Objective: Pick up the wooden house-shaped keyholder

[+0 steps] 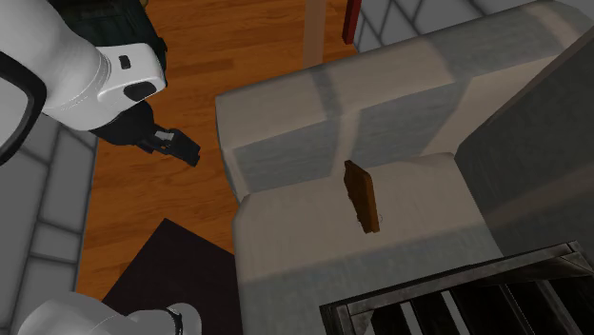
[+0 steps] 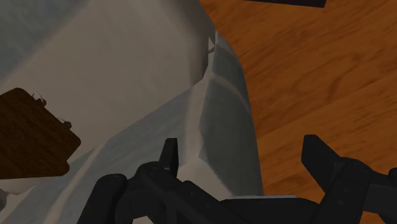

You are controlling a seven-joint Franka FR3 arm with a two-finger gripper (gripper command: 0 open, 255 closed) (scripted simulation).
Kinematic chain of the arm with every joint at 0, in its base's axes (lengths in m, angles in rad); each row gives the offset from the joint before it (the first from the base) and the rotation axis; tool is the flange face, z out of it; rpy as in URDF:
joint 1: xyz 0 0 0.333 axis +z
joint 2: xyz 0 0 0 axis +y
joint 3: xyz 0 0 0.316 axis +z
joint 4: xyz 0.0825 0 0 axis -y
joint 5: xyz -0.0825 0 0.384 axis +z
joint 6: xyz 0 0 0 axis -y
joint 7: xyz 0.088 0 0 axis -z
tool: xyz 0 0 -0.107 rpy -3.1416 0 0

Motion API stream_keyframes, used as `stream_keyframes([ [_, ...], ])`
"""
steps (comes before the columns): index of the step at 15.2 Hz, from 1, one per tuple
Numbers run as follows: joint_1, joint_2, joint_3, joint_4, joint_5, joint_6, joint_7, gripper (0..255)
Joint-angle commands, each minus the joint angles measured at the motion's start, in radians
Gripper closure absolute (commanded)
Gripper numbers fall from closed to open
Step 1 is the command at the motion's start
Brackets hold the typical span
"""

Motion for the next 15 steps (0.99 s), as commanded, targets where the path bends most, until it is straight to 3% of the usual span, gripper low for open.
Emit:
stream_keyframes([
  [1,0.0,0.0,0.0,0.0,0.0,0.0,0.0,0],
  [8,0.004,0.021,-0.219,-0.034,-0.078,0.099,-0.3,0],
  [15,0.04,0.147,-0.446,0.032,-0.111,0.195,-0.605,0],
])
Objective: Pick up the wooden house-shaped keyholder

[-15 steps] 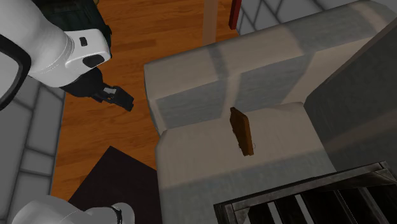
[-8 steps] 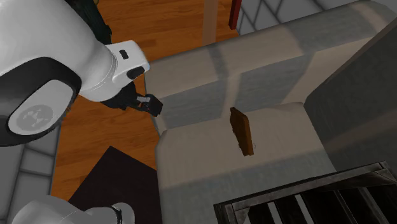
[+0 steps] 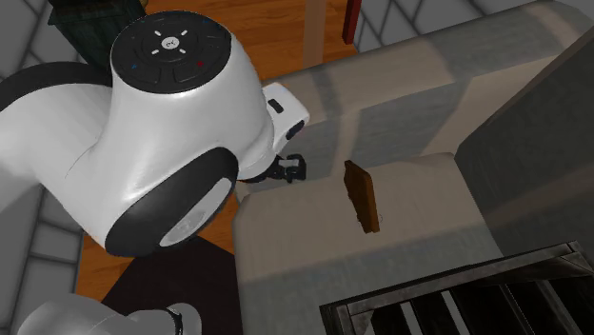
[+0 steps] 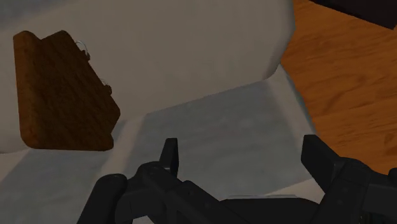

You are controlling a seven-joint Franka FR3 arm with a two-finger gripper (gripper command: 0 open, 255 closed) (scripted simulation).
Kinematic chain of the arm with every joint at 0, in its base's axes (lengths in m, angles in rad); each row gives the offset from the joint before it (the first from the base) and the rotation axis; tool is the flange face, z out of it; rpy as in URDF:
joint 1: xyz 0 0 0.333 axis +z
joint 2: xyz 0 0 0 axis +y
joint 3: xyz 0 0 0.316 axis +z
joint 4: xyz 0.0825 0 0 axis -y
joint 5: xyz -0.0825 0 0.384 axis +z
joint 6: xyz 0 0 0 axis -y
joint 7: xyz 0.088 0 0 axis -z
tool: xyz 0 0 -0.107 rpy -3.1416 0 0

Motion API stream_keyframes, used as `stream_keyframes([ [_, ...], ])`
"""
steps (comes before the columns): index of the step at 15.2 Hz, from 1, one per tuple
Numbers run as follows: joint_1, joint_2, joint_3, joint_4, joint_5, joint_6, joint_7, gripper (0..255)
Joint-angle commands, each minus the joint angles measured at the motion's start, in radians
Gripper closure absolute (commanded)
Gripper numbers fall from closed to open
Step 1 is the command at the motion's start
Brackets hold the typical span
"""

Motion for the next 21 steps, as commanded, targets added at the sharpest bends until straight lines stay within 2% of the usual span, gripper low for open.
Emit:
stream_keyframes([
  [1,0.018,0.048,-0.066,0.038,0.001,0.02,-0.093,0],
  [5,0.073,0.166,-0.205,0.127,0.032,0.059,-0.277,0],
  [9,0.148,0.316,-0.357,0.248,0.114,0.076,-0.481,0],
  [12,0.211,0.462,-0.486,0.362,0.227,0.066,-0.657,0],
  [15,0.249,0.665,-0.619,0.501,0.413,0.014,-0.866,0],
  [16,0.242,0.696,-0.627,0.521,0.443,0.003,-0.895,0],
  [21,0.233,0.703,-0.619,0.46,0.456,0.063,-0.919,0],
])
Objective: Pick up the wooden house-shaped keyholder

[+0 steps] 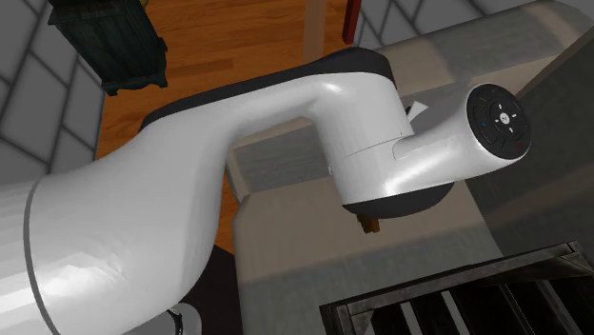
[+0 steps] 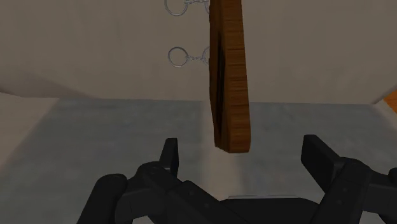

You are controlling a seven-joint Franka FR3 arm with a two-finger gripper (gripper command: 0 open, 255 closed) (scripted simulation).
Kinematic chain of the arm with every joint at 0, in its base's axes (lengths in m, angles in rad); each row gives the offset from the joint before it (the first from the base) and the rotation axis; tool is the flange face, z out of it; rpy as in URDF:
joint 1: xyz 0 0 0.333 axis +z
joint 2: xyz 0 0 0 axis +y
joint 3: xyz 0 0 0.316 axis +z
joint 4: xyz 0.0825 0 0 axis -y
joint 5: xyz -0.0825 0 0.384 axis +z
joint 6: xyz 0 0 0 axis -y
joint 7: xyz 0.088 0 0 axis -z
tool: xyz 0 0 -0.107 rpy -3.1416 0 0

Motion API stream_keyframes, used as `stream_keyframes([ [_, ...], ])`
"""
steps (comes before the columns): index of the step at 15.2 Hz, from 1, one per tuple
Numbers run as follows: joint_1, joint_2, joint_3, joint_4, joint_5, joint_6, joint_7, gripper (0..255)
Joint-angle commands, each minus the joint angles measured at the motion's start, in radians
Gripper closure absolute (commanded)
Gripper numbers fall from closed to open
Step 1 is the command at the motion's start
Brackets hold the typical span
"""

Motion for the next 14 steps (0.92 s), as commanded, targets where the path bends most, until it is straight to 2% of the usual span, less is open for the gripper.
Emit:
stream_keyframes([
  [1,-0.001,0.007,-0.002,-0.018,0.01,0.02,-0.014,0],
  [4,-0.001,0.012,-0.002,-0.036,0.016,0.038,-0.023,0],
  [5,-0.001,0.015,-0.002,-0.034,0.019,0.038,-0.024,255],
  [14,-0.001,0.012,-0.002,-0.036,0.016,0.038,-0.023,255],
])
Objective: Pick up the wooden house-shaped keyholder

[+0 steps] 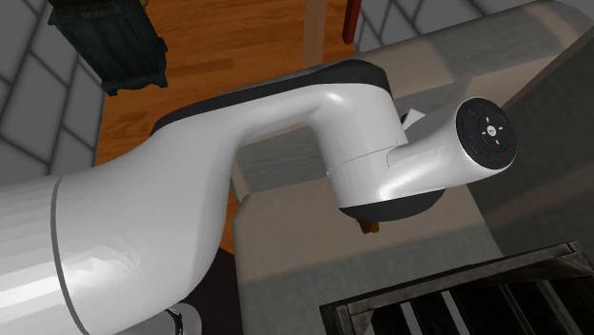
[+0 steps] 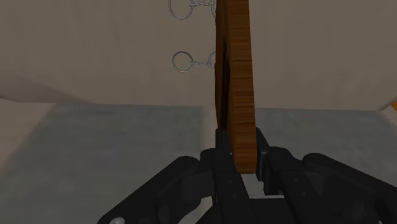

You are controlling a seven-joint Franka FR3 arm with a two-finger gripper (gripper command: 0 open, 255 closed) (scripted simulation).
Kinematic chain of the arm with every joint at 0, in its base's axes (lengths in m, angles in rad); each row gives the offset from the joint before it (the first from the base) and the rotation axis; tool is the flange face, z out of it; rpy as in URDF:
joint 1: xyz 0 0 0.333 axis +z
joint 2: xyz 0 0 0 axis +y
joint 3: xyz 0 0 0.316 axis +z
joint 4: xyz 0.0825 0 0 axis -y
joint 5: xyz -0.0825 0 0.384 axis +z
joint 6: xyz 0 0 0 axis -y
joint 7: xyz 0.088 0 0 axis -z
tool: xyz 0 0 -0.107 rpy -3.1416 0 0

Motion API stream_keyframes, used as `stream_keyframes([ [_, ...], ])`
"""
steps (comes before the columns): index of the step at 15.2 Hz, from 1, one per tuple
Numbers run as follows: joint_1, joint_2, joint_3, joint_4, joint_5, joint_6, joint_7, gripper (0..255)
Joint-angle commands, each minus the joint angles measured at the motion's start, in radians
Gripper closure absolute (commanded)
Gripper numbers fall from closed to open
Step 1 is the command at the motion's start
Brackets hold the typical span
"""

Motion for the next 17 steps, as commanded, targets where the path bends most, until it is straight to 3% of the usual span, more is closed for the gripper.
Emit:
stream_keyframes([
  [1,0.0,-0.003,0.0,0.009,-0.005,-0.013,0.006,255],
  [17,-0.004,-0.007,-0.004,0.193,-0.025,-0.191,0.063,255],
])
